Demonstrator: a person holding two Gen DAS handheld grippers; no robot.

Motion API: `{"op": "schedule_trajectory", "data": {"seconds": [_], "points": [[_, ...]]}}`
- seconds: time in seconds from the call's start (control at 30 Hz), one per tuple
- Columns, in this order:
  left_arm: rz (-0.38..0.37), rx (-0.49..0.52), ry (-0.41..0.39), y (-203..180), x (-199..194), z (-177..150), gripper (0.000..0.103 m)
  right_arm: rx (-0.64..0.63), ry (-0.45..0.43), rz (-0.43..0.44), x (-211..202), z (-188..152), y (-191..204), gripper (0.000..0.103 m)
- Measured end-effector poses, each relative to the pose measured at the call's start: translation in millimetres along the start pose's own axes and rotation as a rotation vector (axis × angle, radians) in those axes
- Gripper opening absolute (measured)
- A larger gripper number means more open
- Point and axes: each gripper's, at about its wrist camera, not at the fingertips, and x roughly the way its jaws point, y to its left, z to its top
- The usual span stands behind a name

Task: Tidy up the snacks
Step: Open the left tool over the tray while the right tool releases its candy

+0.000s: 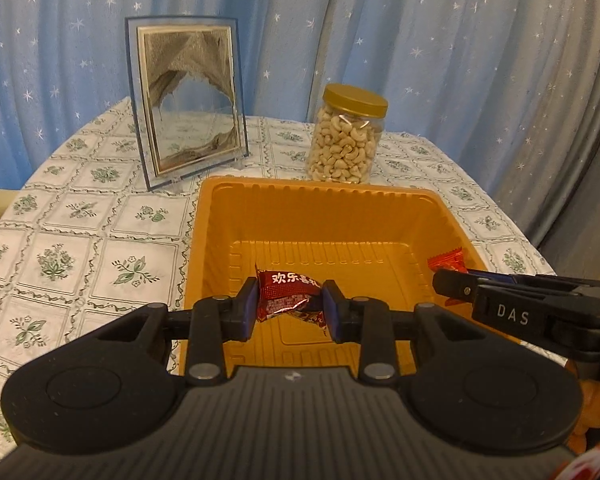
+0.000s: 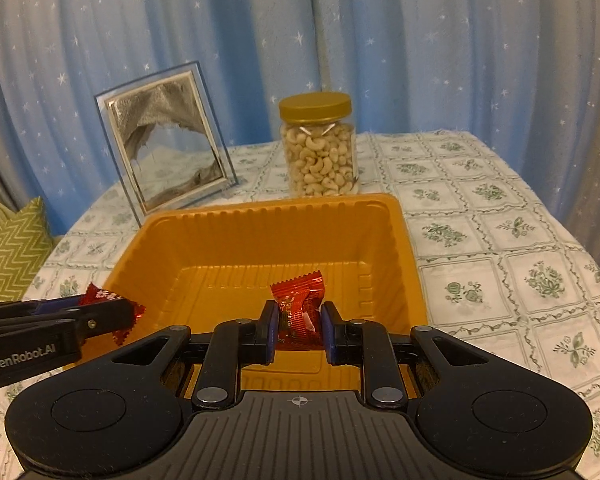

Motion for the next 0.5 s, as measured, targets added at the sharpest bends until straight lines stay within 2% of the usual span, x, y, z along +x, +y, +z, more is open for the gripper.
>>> {"op": "schedule_trajectory", "data": {"seconds": [0.13, 0.2, 0.5], "points": [[0.005, 0.003, 0.008, 3, 11, 0, 0.032, -0.003, 0.010, -0.004, 8, 1, -2, 0.023], [0.006, -0.006, 0.004, 5, 12, -1, 0.038, 0.002, 0.014, -0.004, 11, 1, -2, 0.023], [0.014, -0.010, -0.007, 8, 6, -2, 0.039, 0.014, 0.026, 0.011, 15, 1, -2, 0.023]]}}
